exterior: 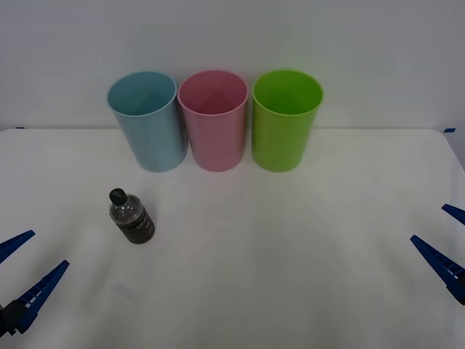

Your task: Grasp the object on the table and drop it into the matching bin: aluminum can to the light blue bin, PET bottle to the pink bin.

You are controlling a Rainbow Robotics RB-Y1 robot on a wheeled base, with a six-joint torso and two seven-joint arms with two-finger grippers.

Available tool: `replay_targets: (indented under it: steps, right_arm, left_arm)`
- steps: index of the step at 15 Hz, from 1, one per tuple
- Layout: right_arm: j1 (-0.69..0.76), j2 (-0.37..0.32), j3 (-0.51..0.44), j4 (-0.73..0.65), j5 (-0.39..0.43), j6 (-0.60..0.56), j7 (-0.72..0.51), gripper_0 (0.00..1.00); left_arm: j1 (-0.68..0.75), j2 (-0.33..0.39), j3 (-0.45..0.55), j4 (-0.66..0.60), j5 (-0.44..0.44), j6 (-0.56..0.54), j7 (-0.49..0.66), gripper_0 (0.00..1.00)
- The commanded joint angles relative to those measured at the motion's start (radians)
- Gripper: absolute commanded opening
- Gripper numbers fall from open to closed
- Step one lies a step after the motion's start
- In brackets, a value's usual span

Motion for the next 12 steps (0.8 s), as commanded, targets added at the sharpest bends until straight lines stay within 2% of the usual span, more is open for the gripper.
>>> replay_targets:
  steps: [1,6,9,12]
  right_arm:
    - [0.000,0.000,0.000,0.000,0.000,0.000,0.000,1.00]
    - [0.000,0.000,0.000,0.000,0.000,0.000,0.000,1.00]
    - [0.000,0.000,0.000,0.000,0.000,0.000,0.000,1.00]
    - [0.000,0.000,0.000,0.000,0.000,0.000,0.000,1.00]
  left_arm:
    - [0.035,-0.001,0.003,0.000,0.007,0.006,-0.066,1.00]
    - [0.067,-0.001,-0.022,0.062,0.009,0.042,-0.206,1.00]
    - [0.053,-0.001,-0.046,0.117,0.010,0.075,-0.218,1.00]
    - [0.062,-0.001,-0.075,0.120,0.036,0.140,-0.216,1.00]
